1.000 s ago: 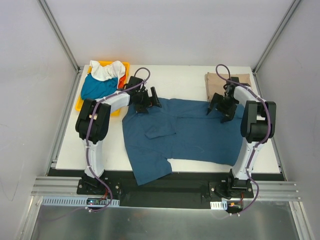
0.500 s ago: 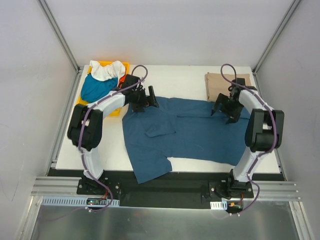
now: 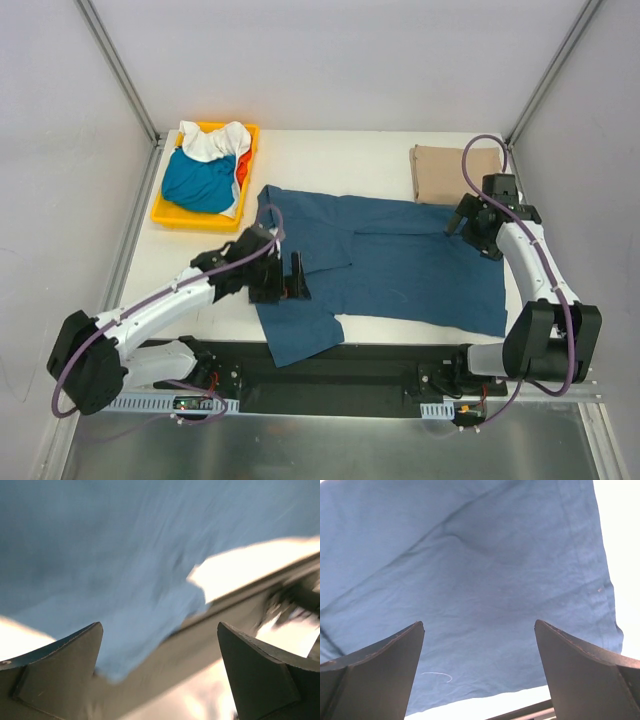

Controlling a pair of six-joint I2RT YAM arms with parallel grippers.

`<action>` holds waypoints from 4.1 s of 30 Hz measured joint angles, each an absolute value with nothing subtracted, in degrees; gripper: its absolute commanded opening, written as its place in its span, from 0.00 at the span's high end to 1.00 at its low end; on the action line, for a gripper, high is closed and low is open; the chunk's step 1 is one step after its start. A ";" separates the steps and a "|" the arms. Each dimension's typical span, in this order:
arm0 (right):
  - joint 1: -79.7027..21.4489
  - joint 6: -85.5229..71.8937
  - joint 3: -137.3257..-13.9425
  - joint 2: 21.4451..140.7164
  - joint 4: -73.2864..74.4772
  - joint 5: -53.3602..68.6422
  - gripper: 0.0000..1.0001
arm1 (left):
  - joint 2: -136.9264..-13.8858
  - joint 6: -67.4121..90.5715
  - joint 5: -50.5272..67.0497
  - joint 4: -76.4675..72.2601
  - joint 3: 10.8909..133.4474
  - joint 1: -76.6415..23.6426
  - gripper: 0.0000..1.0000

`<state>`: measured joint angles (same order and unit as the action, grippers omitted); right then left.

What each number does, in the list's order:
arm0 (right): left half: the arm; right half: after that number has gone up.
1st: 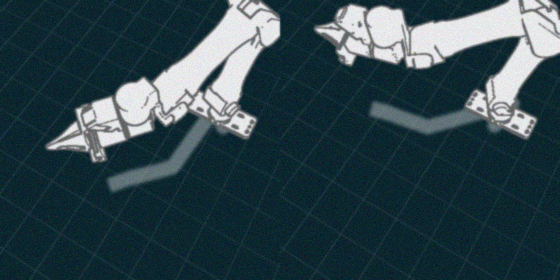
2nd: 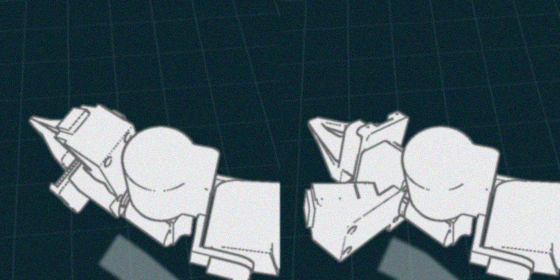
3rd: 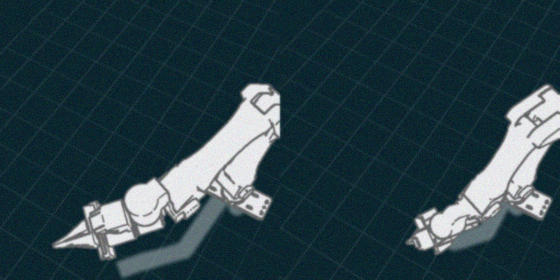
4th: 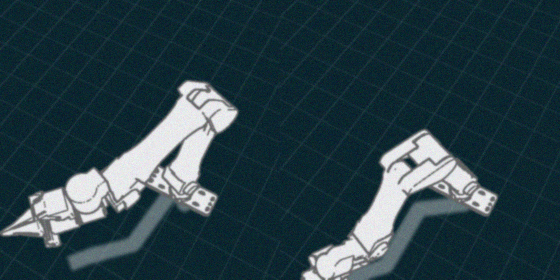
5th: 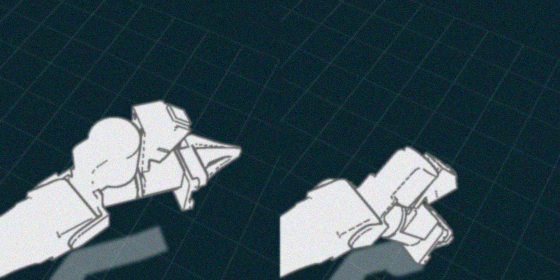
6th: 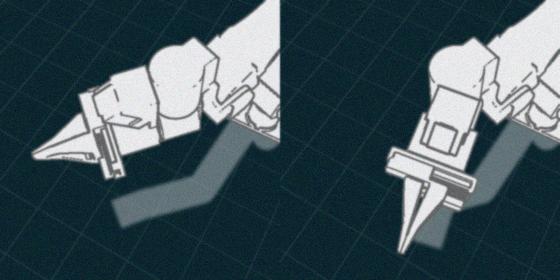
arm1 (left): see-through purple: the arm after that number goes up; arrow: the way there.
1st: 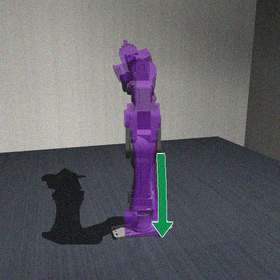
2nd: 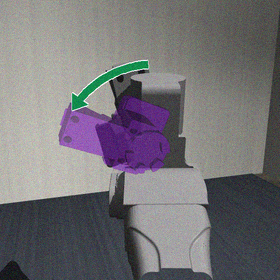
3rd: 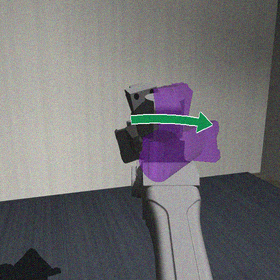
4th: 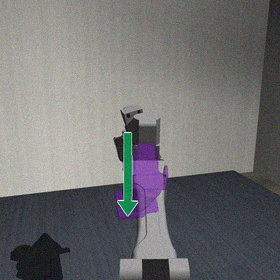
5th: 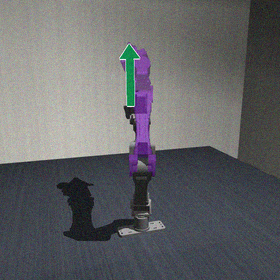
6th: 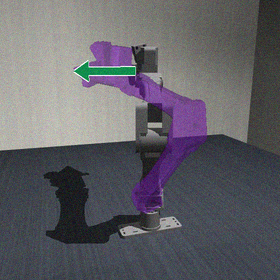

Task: Fold and stack the t-shirts
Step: Fold the tshirt

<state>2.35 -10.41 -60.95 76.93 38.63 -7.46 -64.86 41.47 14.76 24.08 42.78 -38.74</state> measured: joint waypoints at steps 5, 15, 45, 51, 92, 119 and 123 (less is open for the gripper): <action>2.66 -11.60 -59.16 76.88 38.11 -8.40 0.04 | -60.34 51.11 16.47 28.95 31.64 -47.35 0.16; 3.49 -12.62 -56.55 74.72 36.86 -8.82 0.04 | -61.80 62.02 19.03 30.72 27.29 -57.04 0.48; 34.44 -19.55 -30.74 58.92 48.36 13.02 0.03 | -65.21 57.41 8.29 30.50 34.39 -56.97 1.00; 37.30 -19.00 -30.87 55.70 51.31 11.57 0.05 | -65.21 56.31 8.38 30.55 34.39 -56.10 1.00; 41.39 -21.37 -31.03 65.28 40.01 -2.68 0.68 | -66.35 44.60 16.12 30.72 38.20 -44.12 1.00; 38.06 -15.92 -36.42 63.40 36.84 7.53 0.99 | -67.75 39.16 15.94 30.44 48.16 -39.44 1.00; 36.47 -14.85 -40.42 64.55 38.39 9.17 0.99 | -68.38 37.85 15.77 30.26 51.07 -37.30 1.00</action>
<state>36.47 -14.85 -40.42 64.55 38.39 9.17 -68.38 37.85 15.77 30.26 51.07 -37.30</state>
